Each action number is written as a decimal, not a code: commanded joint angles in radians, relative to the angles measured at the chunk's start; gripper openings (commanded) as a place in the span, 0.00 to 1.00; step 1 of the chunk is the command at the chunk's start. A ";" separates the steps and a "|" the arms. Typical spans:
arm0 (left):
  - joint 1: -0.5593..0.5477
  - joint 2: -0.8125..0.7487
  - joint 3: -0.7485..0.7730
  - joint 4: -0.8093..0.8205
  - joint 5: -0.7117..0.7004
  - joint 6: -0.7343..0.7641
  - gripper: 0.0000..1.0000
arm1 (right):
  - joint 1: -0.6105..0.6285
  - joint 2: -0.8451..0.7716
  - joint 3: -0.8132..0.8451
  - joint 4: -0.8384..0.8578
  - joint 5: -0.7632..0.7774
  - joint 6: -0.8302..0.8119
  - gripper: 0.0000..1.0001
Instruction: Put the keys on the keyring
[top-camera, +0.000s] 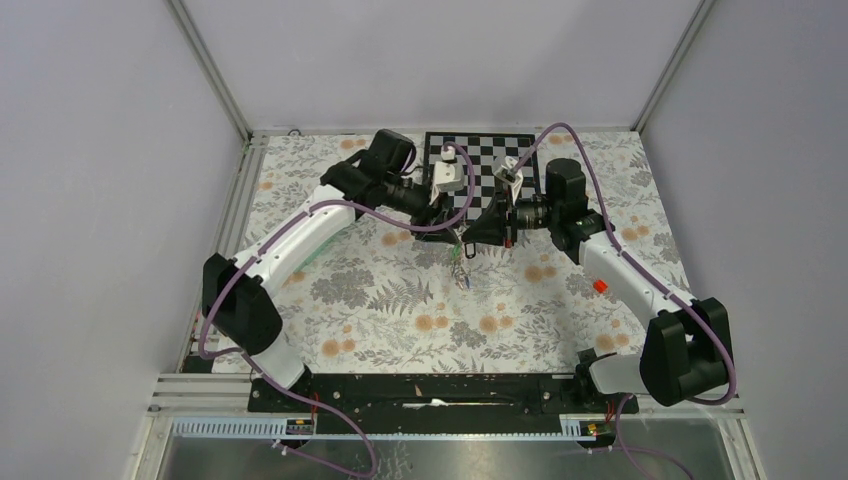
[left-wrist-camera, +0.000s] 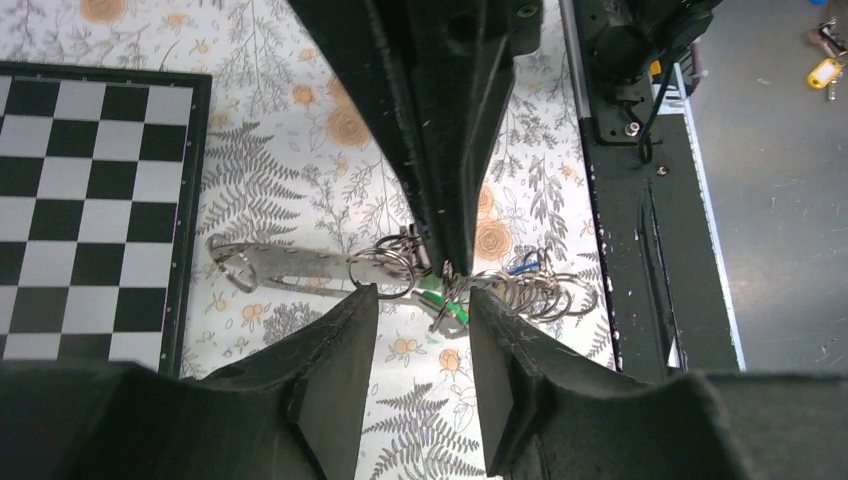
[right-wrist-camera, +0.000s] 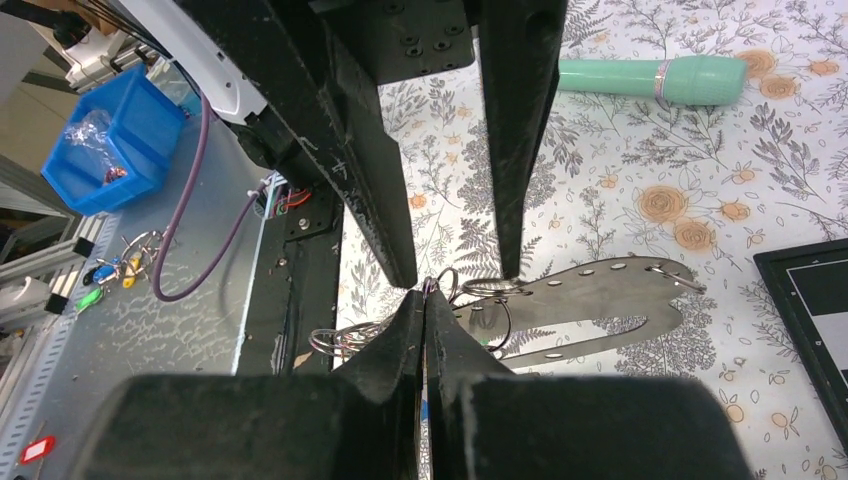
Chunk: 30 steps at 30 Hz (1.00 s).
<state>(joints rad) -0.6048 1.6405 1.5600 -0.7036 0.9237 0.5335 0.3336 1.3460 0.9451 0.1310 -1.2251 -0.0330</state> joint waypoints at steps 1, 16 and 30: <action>-0.003 -0.059 -0.017 0.070 0.086 -0.017 0.43 | -0.007 -0.004 0.038 0.117 -0.045 0.093 0.00; 0.051 -0.120 -0.044 0.068 0.048 0.043 0.52 | -0.022 -0.005 0.013 0.141 -0.043 0.113 0.00; 0.050 -0.080 -0.043 -0.022 0.125 0.258 0.49 | -0.024 0.000 -0.002 0.175 -0.047 0.141 0.00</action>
<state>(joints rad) -0.5514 1.5497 1.5024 -0.7311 0.9920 0.7143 0.3141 1.3464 0.9432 0.2386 -1.2427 0.0849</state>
